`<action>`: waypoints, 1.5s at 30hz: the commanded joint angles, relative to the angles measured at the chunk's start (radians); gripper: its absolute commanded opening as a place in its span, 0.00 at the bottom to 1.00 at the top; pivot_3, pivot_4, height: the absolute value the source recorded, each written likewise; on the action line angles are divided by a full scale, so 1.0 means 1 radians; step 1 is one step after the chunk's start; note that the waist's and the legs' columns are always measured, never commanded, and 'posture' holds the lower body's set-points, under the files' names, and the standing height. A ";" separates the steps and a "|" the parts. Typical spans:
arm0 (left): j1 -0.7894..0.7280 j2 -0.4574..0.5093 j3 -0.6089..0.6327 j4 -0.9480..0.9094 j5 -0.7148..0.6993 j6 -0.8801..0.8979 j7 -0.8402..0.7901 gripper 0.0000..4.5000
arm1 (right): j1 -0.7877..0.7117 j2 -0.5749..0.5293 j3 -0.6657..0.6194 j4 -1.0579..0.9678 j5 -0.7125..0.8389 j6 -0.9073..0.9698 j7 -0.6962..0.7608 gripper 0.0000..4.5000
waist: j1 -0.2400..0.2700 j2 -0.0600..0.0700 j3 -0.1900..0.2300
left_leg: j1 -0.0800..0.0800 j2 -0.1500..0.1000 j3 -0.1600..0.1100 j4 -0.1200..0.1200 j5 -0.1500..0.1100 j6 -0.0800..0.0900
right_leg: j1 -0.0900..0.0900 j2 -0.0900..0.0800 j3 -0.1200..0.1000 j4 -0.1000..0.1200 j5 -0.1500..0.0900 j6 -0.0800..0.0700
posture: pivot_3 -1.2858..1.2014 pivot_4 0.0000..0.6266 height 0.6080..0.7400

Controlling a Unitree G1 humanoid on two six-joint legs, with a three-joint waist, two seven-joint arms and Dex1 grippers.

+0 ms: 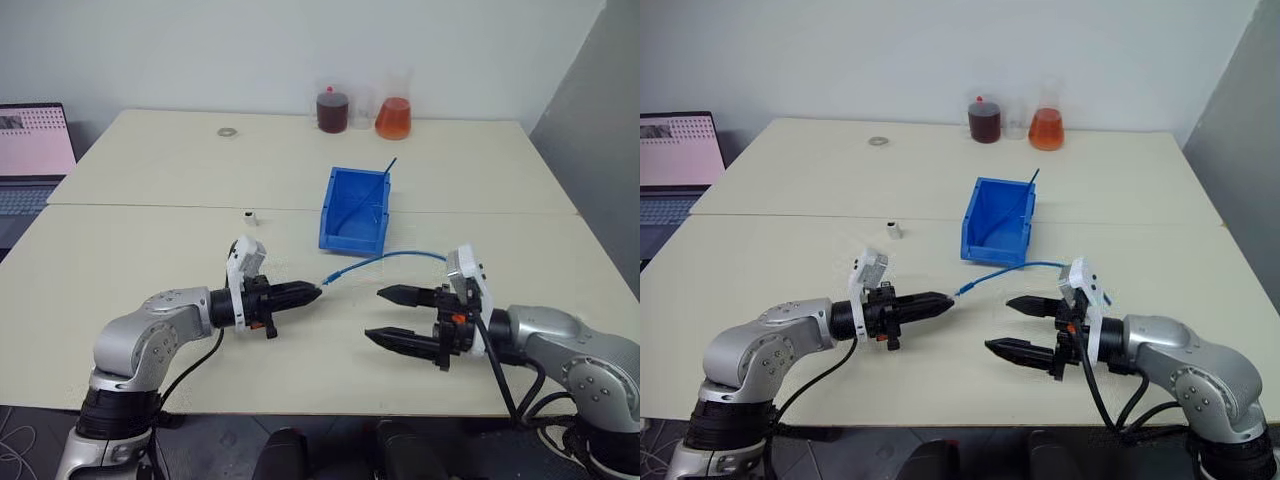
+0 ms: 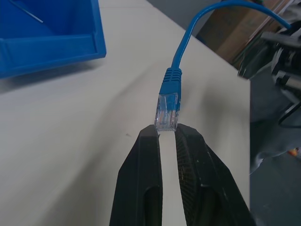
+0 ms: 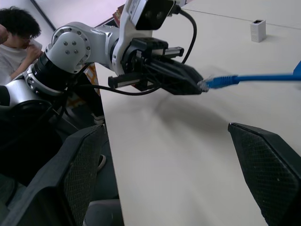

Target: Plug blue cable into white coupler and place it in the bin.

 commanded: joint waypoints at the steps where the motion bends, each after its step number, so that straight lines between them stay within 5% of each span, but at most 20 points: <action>1: -0.045 -0.014 0.046 -0.027 -0.104 0.058 0.016 0.04 | -0.018 0.057 -0.004 0.027 0.047 0.004 -0.073 0.99 | -0.001 0.000 0.000 | 0.000 0.000 0.000 0.000 0.000 0.000 | 0.000 0.000 0.000 0.000 0.000 0.000 | 0.52 0.24 1.00; 13: -0.100 -0.045 0.113 -0.032 -0.322 0.182 0.117 0.04 | -0.107 0.200 -0.019 0.130 0.101 -0.014 -0.192 0.99 | -0.001 0.000 0.000 | 0.000 0.000 -0.001 0.000 0.000 0.000 | 0.000 0.001 0.000 0.000 0.000 0.000 | 0.52 0.24 1.00; 37: -0.080 -0.044 0.112 -0.049 -0.400 0.156 0.177 0.04 | -0.195 0.318 0.006 0.223 0.139 -0.030 -0.265 0.99 | -0.001 0.000 0.000 | -0.001 0.000 0.000 0.000 0.000 0.000 | -0.001 0.000 0.001 0.000 0.000 0.000 | 0.52 0.24 1.00; 45: -0.075 -0.040 0.110 -0.061 -0.418 0.155 0.191 0.04 | -0.194 0.320 0.006 0.234 0.147 -0.028 -0.259 0.64 | -0.001 0.000 0.000 | -0.001 0.000 0.000 -0.001 0.000 0.000 | -0.001 0.000 0.001 0.000 0.000 0.000 | 0.52 0.24 1.00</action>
